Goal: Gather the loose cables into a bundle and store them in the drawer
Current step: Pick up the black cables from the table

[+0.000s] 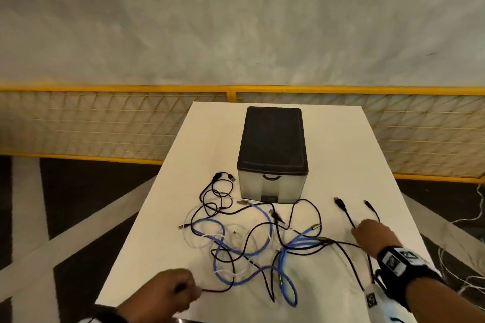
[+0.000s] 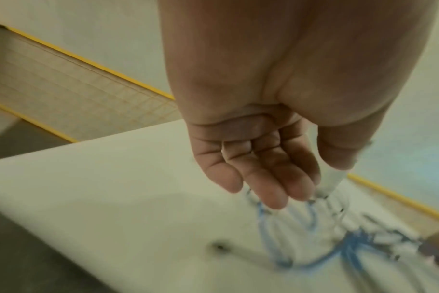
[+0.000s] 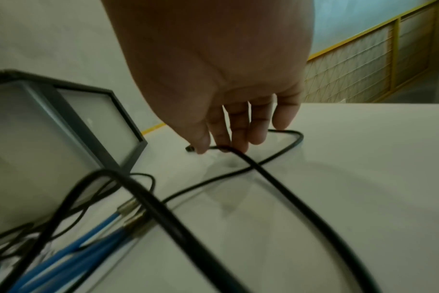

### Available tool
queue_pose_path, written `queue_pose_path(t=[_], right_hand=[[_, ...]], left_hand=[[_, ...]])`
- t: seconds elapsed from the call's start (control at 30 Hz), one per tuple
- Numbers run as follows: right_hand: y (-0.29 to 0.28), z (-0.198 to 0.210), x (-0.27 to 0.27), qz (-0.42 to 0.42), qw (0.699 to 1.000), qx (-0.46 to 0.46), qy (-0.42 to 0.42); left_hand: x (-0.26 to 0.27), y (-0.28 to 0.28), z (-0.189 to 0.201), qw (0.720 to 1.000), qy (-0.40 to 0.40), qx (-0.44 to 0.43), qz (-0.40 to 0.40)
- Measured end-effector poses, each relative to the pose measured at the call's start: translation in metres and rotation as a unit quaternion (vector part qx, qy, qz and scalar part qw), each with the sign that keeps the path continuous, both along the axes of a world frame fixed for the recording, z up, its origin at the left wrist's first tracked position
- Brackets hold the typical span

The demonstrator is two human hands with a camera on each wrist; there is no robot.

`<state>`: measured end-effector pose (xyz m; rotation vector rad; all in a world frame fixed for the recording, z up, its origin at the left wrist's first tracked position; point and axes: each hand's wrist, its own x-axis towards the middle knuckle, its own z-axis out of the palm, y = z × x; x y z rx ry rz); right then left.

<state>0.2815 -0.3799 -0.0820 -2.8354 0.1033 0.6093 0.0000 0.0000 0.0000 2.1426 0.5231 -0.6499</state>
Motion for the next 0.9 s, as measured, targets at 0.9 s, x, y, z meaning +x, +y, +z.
queue_pose_path(t=[0.9], right_hand=[[0.090,0.185,-0.122,0.228,0.863,0.326,-0.310]], left_hand=[[0.158,-0.108,0.115,0.825,-0.226,-0.481,0.192]])
